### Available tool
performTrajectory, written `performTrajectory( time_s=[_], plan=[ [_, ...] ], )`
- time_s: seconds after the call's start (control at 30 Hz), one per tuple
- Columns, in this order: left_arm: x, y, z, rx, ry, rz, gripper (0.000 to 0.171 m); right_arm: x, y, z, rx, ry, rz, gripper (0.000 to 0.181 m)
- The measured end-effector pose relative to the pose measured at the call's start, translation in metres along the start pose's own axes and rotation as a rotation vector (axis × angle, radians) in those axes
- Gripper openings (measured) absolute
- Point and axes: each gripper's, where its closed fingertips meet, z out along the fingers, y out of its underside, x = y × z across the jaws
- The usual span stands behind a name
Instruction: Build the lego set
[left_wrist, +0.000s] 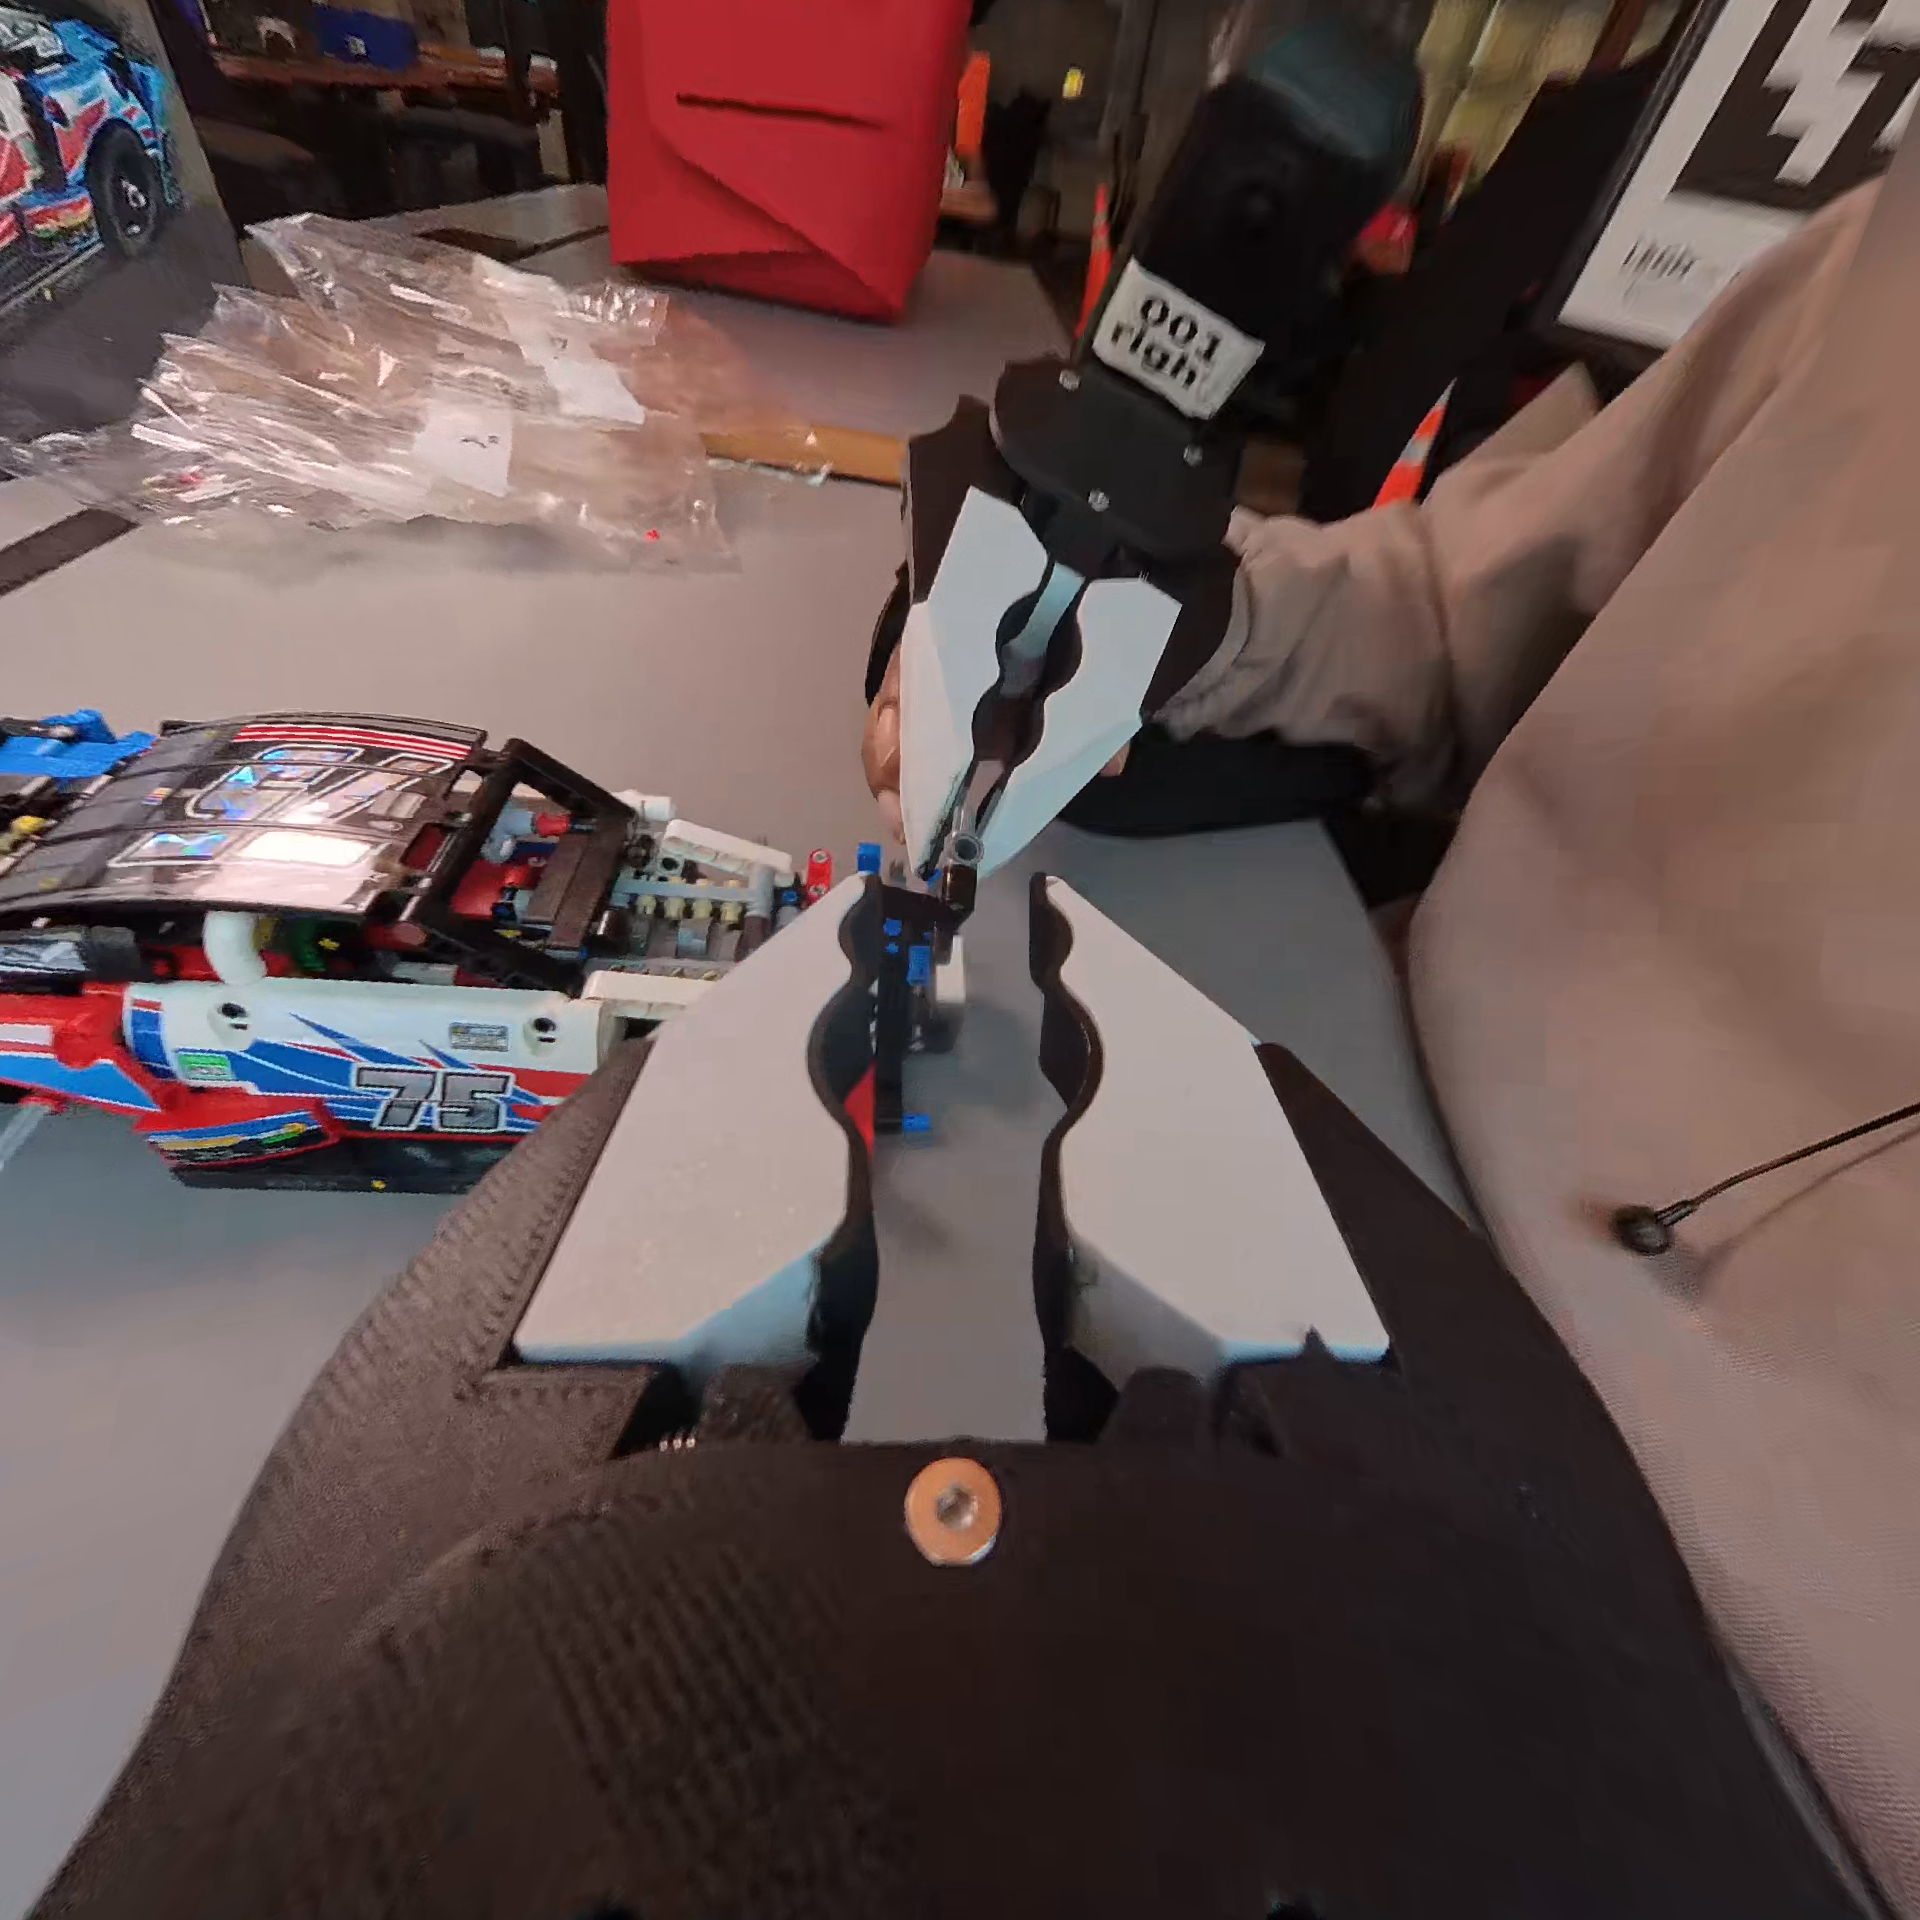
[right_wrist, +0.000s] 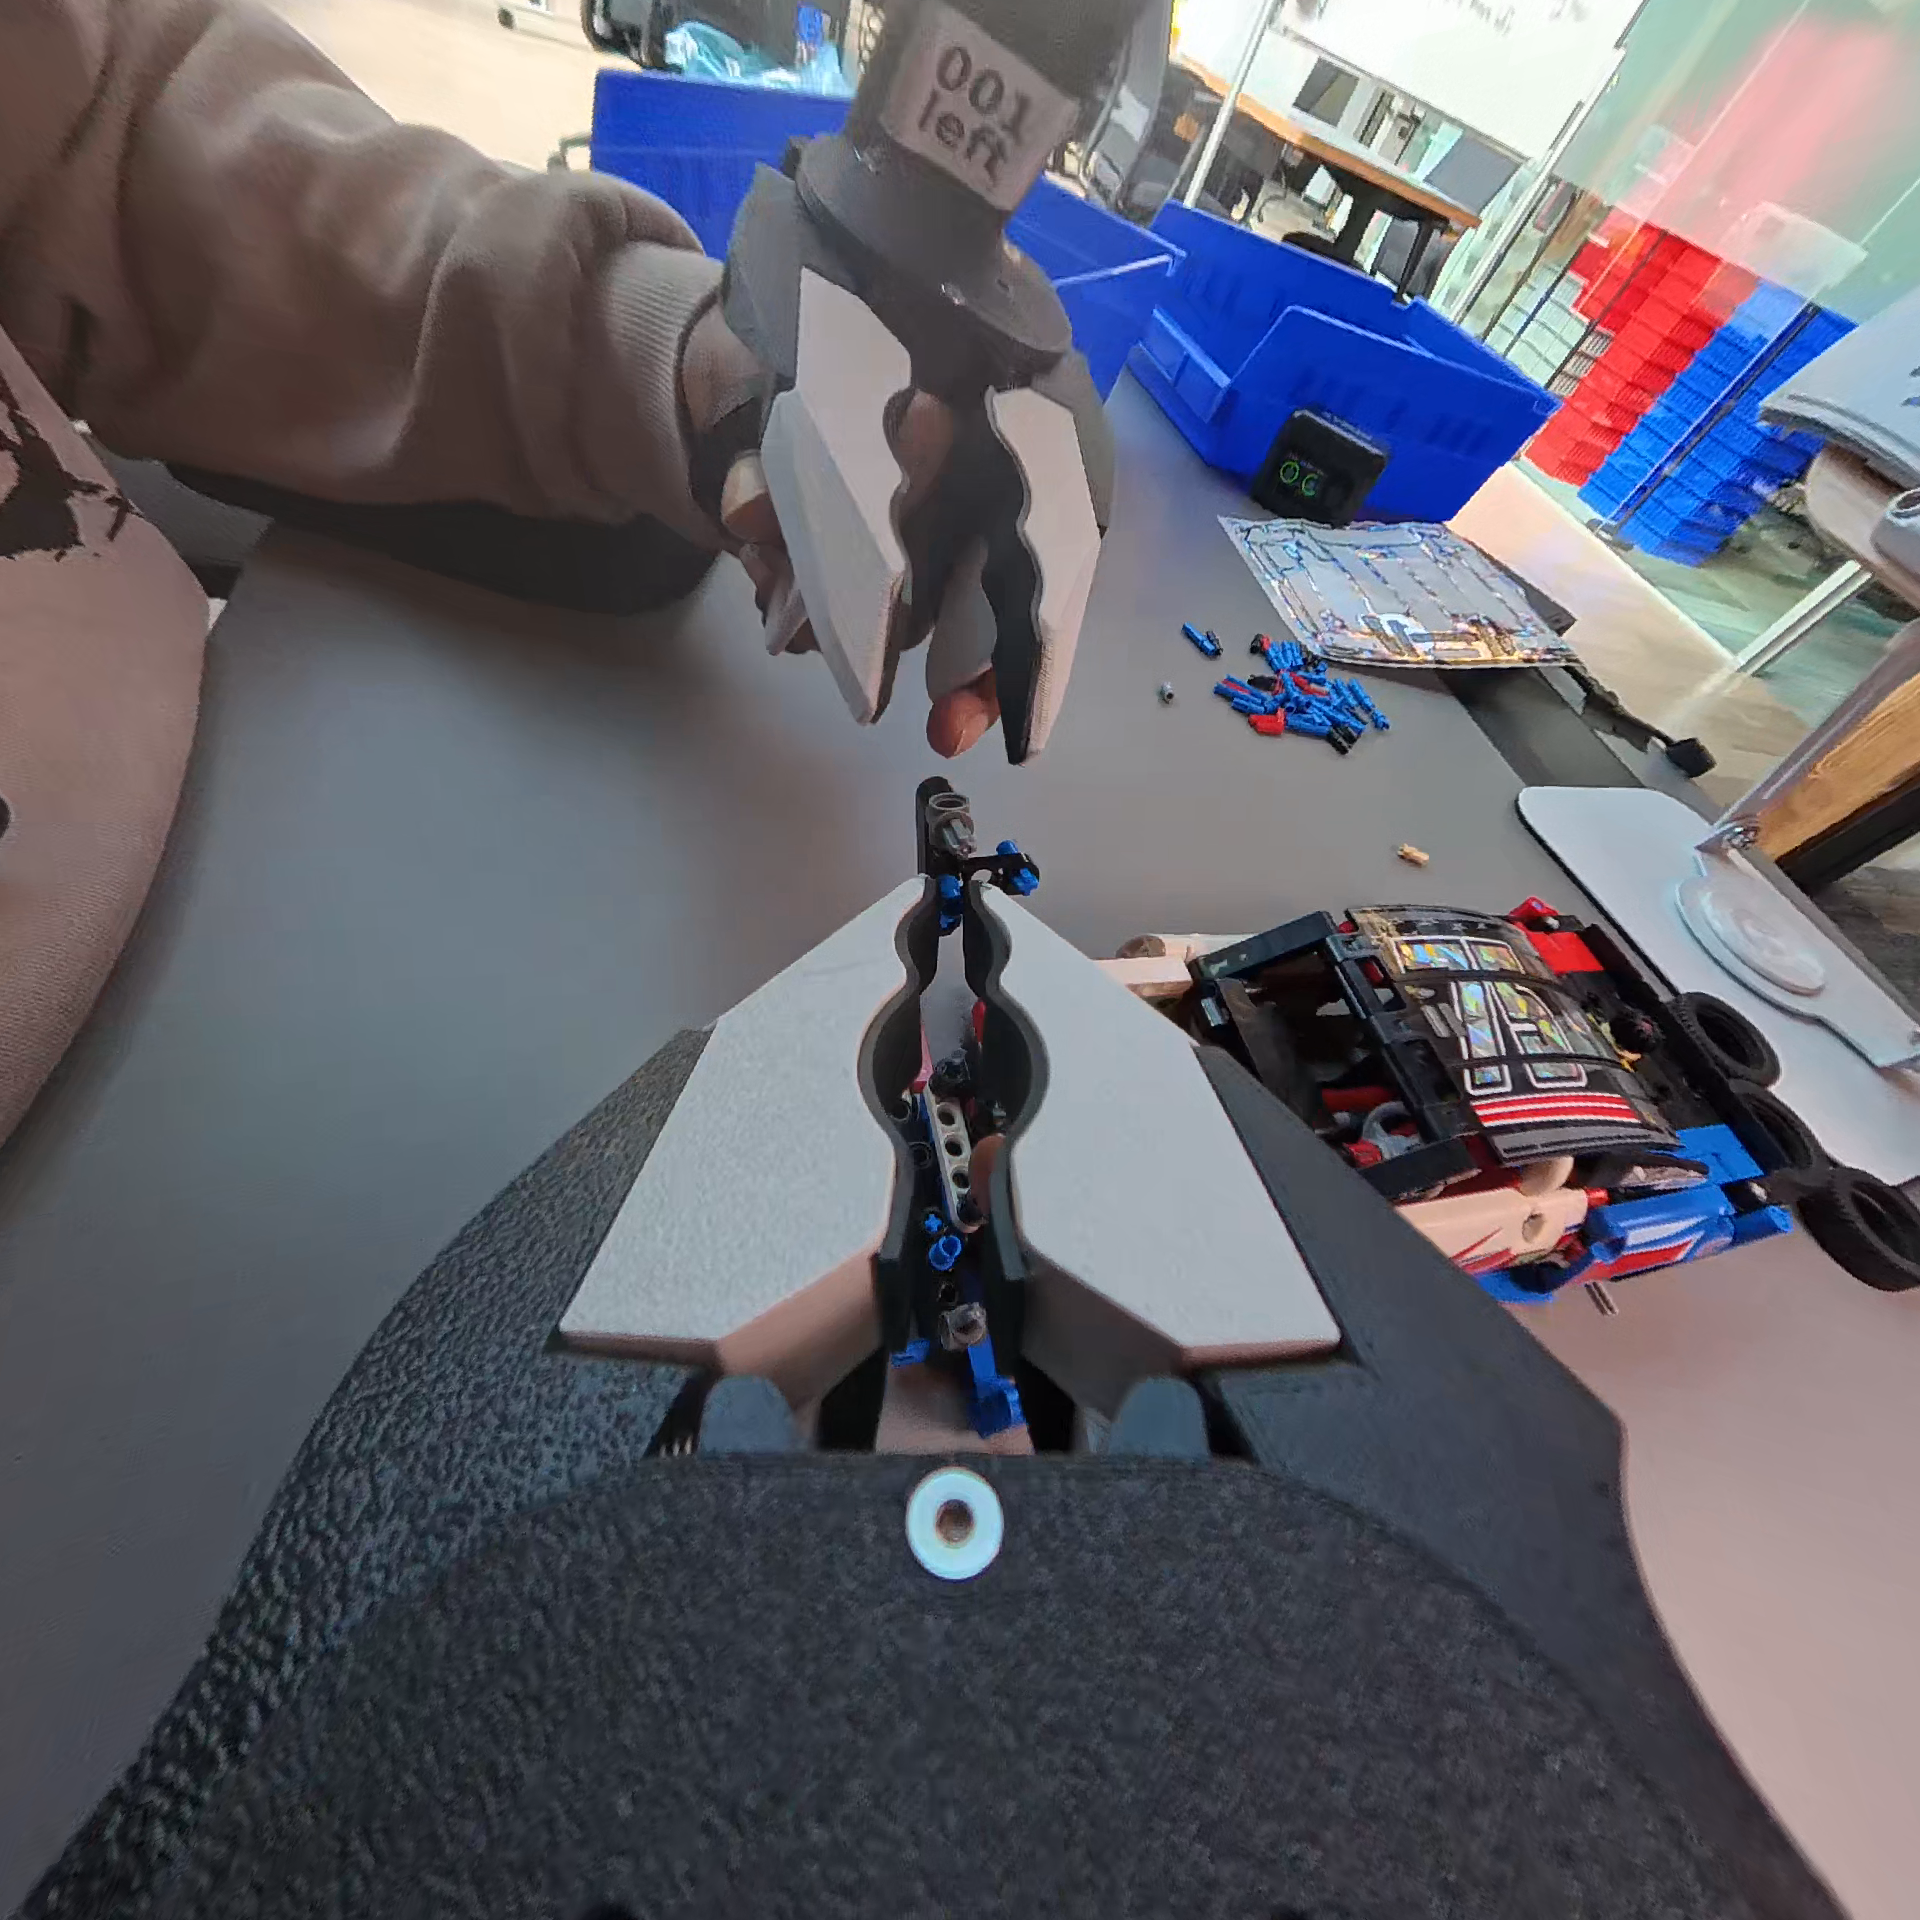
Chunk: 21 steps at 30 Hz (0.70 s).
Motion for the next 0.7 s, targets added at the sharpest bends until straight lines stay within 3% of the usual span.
performTrajectory(
  time_s=[0.1, 0.13, 0.2, 0.4, 0.7],
  plan=[
    [-0.001, 0.019, 0.011, -0.152, -0.080, 0.124, 0.014, -0.003, 0.005, 0.005, -0.040, -0.006, 0.003, 0.001],
    [-0.003, 0.023, 0.013, -0.171, -0.103, 0.133, 0.006, -0.005, 0.005, 0.007, -0.047, -0.011, 0.002, 0.001],
    [-0.002, 0.024, 0.013, -0.170, -0.087, 0.124, 0.006, -0.007, 0.006, 0.008, -0.053, -0.016, -0.002, 0.001],
    [0.013, -0.018, 0.003, 0.176, 0.078, -0.016, 0.006, 0.000, -0.031, -0.009, 0.193, -0.031, 0.105, 0.008],
    [0.014, -0.023, 0.006, 0.247, 0.113, -0.061, 0.006, -0.002, -0.036, -0.014, 0.221, -0.076, 0.164, 0.004]
  ],
)
